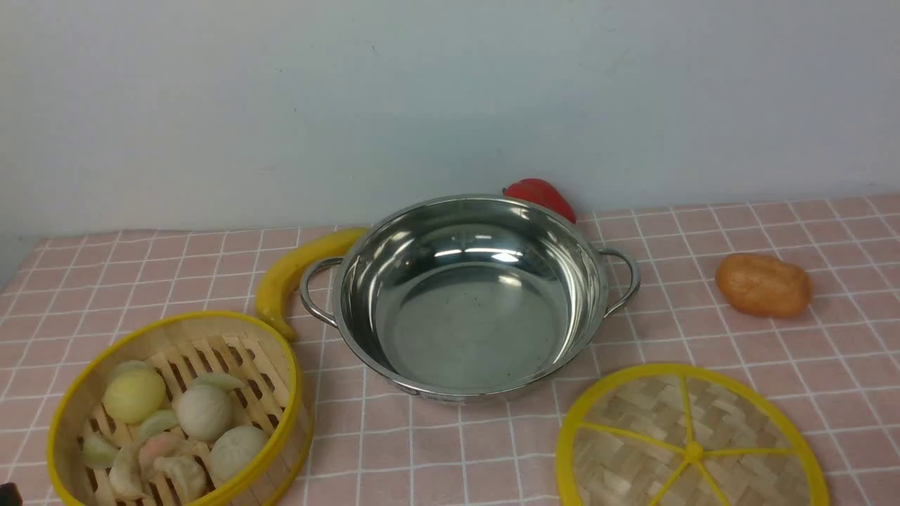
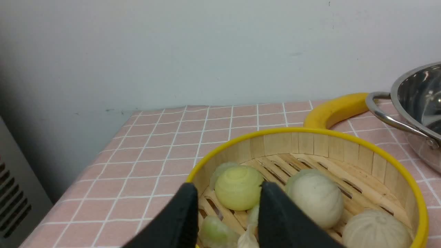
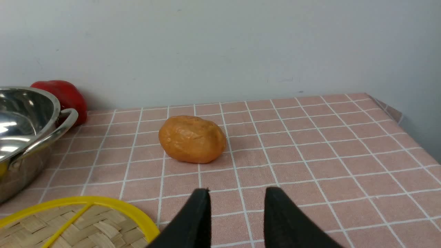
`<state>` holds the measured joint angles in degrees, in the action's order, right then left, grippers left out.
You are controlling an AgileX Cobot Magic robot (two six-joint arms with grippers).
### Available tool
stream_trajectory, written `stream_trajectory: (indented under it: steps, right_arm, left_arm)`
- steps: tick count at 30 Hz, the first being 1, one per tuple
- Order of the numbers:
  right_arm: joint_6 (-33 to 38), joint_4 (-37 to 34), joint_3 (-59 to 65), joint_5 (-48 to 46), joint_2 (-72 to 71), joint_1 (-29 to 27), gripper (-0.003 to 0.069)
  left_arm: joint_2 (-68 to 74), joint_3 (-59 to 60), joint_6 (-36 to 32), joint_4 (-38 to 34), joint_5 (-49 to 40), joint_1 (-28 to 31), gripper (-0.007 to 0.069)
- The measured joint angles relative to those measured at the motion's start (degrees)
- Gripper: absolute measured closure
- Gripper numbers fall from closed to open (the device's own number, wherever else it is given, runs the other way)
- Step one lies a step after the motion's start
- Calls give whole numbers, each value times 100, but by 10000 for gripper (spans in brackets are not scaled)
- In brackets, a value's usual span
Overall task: Place the steamer in the pot on the pink tablecloth, and put the lid on the steamer.
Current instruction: 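Grasp the rim of the steamer basket holding the buns with the left gripper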
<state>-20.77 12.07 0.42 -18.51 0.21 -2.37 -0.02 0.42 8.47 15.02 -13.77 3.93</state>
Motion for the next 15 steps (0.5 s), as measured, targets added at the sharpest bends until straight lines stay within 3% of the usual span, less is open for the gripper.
stream_trajectory:
  steps: [15]
  right_arm:
    - [0,0,0,0,0,0,419]
  left_arm:
    - [0,0,0,0,0,-147,382]
